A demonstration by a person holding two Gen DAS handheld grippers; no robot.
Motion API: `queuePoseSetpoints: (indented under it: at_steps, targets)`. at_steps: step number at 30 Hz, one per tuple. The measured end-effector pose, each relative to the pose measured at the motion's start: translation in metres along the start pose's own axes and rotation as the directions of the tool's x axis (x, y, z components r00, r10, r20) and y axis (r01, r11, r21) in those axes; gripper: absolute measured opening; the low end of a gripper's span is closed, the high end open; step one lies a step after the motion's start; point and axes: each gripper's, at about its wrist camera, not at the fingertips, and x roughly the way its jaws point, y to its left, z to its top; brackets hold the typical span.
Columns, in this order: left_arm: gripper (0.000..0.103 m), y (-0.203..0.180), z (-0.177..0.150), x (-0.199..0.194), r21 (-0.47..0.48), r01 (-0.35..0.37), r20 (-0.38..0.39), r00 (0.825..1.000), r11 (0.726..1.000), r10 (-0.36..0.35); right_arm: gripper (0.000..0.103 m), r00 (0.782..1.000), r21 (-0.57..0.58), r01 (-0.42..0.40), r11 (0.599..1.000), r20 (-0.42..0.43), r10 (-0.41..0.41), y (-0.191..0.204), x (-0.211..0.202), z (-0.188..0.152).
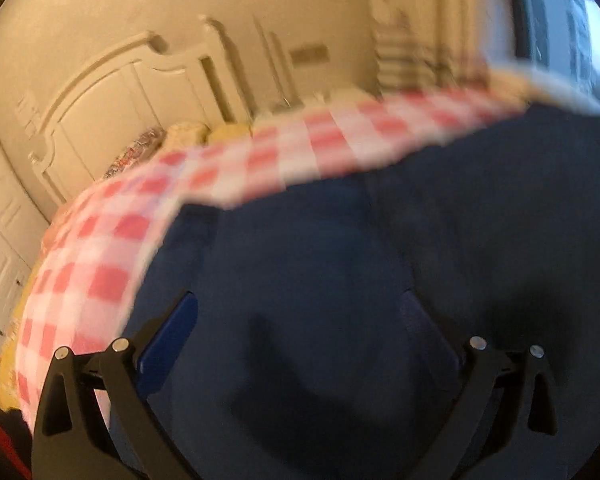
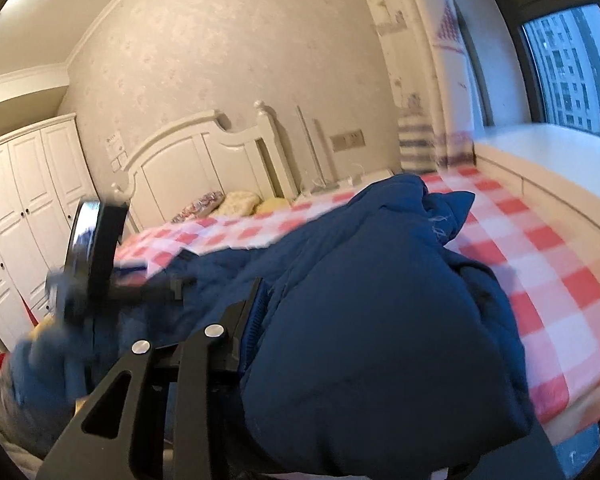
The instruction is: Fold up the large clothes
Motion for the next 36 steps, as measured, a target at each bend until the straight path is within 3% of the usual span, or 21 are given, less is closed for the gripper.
queuePoseSetpoints:
  at_steps: [1,2,5,9,11,13,15,17,18,19,20,21,23,24,27,29,30,32,35,36]
  targets:
    - [0.101,-0.009,-0.016,0.004,0.036,0.004,-0.014,1.000,0.999,-0.003,0.050,1.000,-0.017,-0.010,1.000,0.009,0.010,0.007,0.000,0.005]
    - [0.101,-0.011,-0.028,0.000,0.032,-0.009,0.034,0.999,0.999,0.008,0.050,1.000,-0.040,-0.027,0.999,0.012,0.027,0.016,0.001,0.008]
    - [0.099,0.000,-0.035,-0.012,0.042,0.088,0.080,0.993,0.995,-0.091,0.050,0.999,-0.145,-0.026,0.989,0.028,0.030,0.047,0.005,0.018]
    - [0.100,0.058,-0.037,-0.041,-0.112,0.163,0.175,0.974,0.980,-0.142,0.050,0.998,-0.266,-0.035,0.963,0.038,0.047,0.088,0.012,0.031]
    - [0.100,0.105,-0.038,-0.049,-0.240,0.216,0.208,0.964,0.946,-0.167,0.050,0.997,-0.347,-0.054,0.936,0.036,0.071,0.120,0.022,0.034]
    - [0.100,0.149,-0.042,-0.050,-0.354,0.268,0.227,0.954,0.896,-0.196,0.050,0.996,-0.421,-0.073,0.904,0.021,0.090,0.151,0.033,0.032]
    - [0.100,0.184,-0.046,-0.047,-0.426,0.346,0.245,0.934,0.836,-0.261,0.050,0.995,-0.528,-0.093,0.844,-0.014,0.101,0.191,0.053,0.020]
    - [0.101,0.219,-0.052,-0.039,-0.487,0.481,0.286,0.877,0.729,-0.387,0.050,0.995,-0.631,-0.098,0.770,-0.060,0.077,0.229,0.074,0.001]
    - [0.101,0.228,-0.053,-0.034,-0.500,0.531,0.302,0.847,0.684,-0.437,0.050,0.993,-0.697,-0.106,0.710,-0.106,0.044,0.252,0.091,-0.017]
    - [0.101,0.242,-0.057,-0.025,-0.525,0.586,0.319,0.808,0.617,-0.496,0.050,0.988,-0.752,-0.123,0.647,-0.155,0.008,0.269,0.108,-0.036]
    - [0.101,0.252,-0.062,-0.015,-0.558,0.614,0.330,0.781,0.558,-0.530,0.050,0.979,-0.806,-0.148,0.574,-0.202,-0.030,0.283,0.125,-0.060]
    - [0.101,0.257,-0.066,-0.010,-0.577,0.628,0.334,0.765,0.523,-0.551,0.050,0.972,-0.838,-0.170,0.519,-0.230,-0.052,0.290,0.137,-0.081]
    - [0.101,0.260,-0.075,0.009,-0.610,0.659,0.326,0.715,0.441,-0.618,0.050,0.977,-0.881,-0.147,0.450,-0.201,-0.074,0.299,0.143,-0.105]
    - [0.101,0.259,-0.077,0.013,-0.620,0.658,0.319,0.709,0.427,-0.629,0.050,0.978,-0.884,-0.146,0.444,-0.197,-0.070,0.299,0.142,-0.107]
    - [0.101,0.255,-0.078,0.025,-0.612,0.676,0.304,0.680,0.411,-0.667,0.049,0.981,-0.853,-0.151,0.500,-0.193,-0.032,0.291,0.136,-0.094]
    - [0.101,0.247,-0.071,0.023,-0.584,0.704,0.309,0.653,0.405,-0.691,0.049,0.985,-0.850,-0.142,0.507,-0.172,-0.014,0.289,0.129,-0.091]
    - [0.101,0.242,-0.063,0.021,-0.562,0.716,0.308,0.646,0.415,-0.699,0.049,0.987,-0.856,-0.135,0.500,-0.160,-0.008,0.289,0.125,-0.092]
    - [0.101,0.233,-0.047,0.014,-0.522,0.719,0.294,0.657,0.459,-0.694,0.049,0.990,-0.867,-0.126,0.483,-0.141,0.007,0.290,0.118,-0.095]
    - [0.101,0.214,-0.020,0.015,-0.460,0.674,0.191,0.711,0.578,-0.677,0.049,0.992,-0.874,-0.119,0.471,-0.124,0.021,0.292,0.113,-0.096]
    - [0.101,0.204,-0.010,0.020,-0.426,0.673,0.139,0.709,0.604,-0.692,0.049,0.992,-0.873,-0.118,0.472,-0.121,0.024,0.292,0.110,-0.096]
